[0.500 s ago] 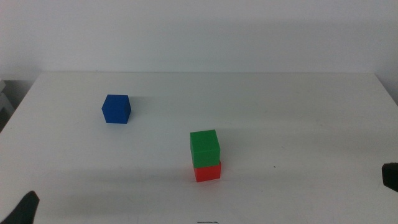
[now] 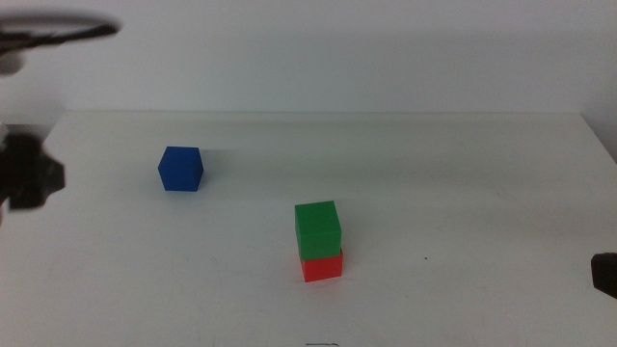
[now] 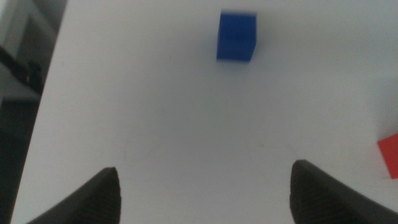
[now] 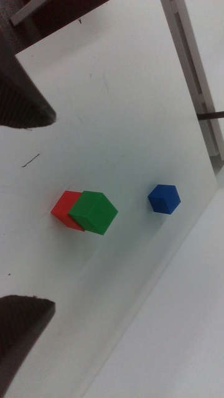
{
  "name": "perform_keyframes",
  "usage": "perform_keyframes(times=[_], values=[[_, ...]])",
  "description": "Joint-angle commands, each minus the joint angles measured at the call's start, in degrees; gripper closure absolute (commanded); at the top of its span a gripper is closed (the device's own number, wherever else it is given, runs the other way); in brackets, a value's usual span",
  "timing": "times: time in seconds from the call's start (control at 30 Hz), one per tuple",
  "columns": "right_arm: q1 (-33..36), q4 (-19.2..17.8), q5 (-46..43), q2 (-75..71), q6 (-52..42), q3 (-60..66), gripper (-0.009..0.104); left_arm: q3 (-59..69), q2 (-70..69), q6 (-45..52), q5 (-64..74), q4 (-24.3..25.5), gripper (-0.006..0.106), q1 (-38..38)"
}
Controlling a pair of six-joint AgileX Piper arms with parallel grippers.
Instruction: Stack red cubes first, then green, then blue cubes in a specific spot.
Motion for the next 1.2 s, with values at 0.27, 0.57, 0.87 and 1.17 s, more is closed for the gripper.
perform_keyframes(times=[0.27,0.57,0.87,1.17], values=[[-0.29,0.07,-4.01,0.23,-0.25,-1.27,0.006,-20.54,24.67,2.56,3.84,-0.04,0.008,-0.27],[-0.29,0.07,-4.01,0.23,-0.25,-1.27,0.006,-36.15,43.7,5.43,3.84,-2.22,0.008,-0.27],[-0.29,0.07,-4.01,0.23,-0.25,-1.27,0.006,-48.07,58.94,7.8,3.81,-5.36,0.008,-0.27],[-0.29,0.07,-4.01,0.23,-0.25,-1.27,0.006,-50.69,66.55,9.16,-0.55,-6.72,0.008,-0.27]])
